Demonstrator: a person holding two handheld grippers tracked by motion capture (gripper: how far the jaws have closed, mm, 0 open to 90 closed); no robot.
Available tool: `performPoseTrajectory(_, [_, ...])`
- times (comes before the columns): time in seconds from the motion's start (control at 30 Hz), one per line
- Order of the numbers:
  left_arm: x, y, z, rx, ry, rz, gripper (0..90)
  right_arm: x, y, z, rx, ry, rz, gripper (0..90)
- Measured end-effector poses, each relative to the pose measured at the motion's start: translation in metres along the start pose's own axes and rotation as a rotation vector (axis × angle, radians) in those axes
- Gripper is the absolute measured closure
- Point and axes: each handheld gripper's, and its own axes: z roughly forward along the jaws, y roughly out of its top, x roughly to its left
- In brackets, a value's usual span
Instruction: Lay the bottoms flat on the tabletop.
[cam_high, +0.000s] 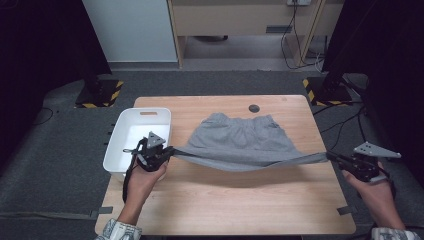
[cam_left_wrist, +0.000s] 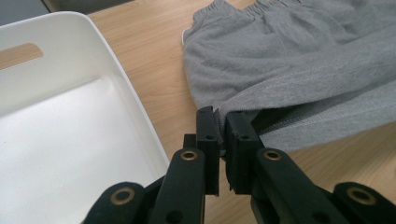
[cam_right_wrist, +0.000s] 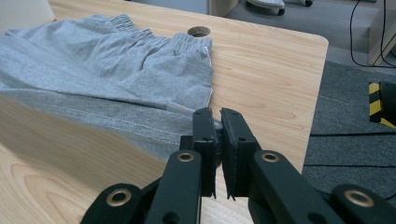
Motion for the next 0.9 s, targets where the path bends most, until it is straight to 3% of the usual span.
performPoseTrajectory(0.8, [-0.028,-0.026,-0.011,0.044,-0.095,0.068,83.8,0.004,-0.016,-0.026,0.004,0.005,-0.003,84.8])
performPoseTrajectory(0.83, [-0.028,-0.026,-0.011,0.043,-0.104,0.067,82.5,0.004,-0.017,-0.027,0.009,0.012,-0.005,84.6])
performPoseTrajectory(0.9, [-0.029,-0.027,-0.013,0.031,-0.103,0.058,70.6,0.005,-0.018,-0.029,0.009,0.038,-0.010,82.2])
